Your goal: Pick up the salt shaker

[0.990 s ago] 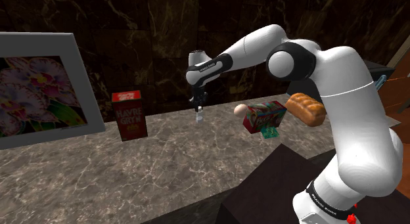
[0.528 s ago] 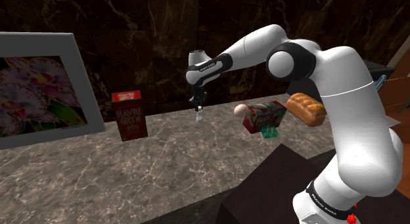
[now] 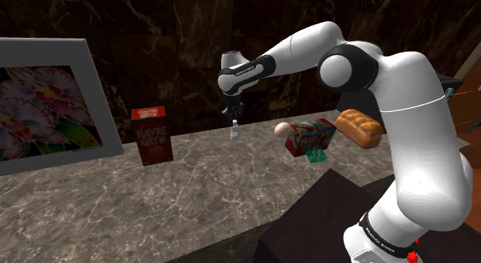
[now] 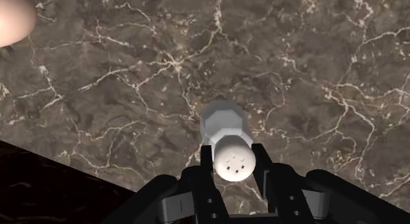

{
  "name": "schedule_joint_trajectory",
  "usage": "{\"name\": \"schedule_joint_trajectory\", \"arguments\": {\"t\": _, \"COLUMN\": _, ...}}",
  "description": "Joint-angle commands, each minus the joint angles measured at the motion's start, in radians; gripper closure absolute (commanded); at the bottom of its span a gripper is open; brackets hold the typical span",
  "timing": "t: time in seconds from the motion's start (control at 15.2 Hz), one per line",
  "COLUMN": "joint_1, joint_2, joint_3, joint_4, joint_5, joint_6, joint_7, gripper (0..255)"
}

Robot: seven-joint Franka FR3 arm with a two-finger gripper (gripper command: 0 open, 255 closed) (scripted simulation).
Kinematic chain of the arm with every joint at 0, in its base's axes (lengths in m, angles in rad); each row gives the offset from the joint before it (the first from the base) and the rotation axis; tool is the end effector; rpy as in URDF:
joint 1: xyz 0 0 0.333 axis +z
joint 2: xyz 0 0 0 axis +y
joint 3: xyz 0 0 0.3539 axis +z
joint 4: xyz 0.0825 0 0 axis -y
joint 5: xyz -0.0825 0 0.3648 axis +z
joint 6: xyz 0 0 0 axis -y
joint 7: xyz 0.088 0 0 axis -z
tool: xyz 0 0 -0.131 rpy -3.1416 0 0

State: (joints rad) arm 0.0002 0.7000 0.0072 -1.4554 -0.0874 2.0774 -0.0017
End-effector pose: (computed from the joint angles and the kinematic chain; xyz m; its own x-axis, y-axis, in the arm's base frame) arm 0.7185 -0.0019 0.2808 0.9956 0.0501 -0.0794 0.0556 -0.9961 0.0680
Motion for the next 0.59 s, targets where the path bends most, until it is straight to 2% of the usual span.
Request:
{"name": "schedule_joint_trajectory", "arguments": {"t": 0.0, "joint_1": 0.0, "joint_2": -0.016, "joint_3": 0.001, "joint_4": 0.004, "joint_5": 0.001, "joint_6": -0.02, "joint_7": -0.001, "gripper": 255}}
{"name": "schedule_joint_trajectory", "arguments": {"t": 0.53, "joint_1": 0.0, "joint_2": -0.054, "joint_3": 0.002, "joint_4": 0.026, "joint_5": 0.003, "joint_6": -0.08, "joint_7": -0.006, "gripper": 255}}
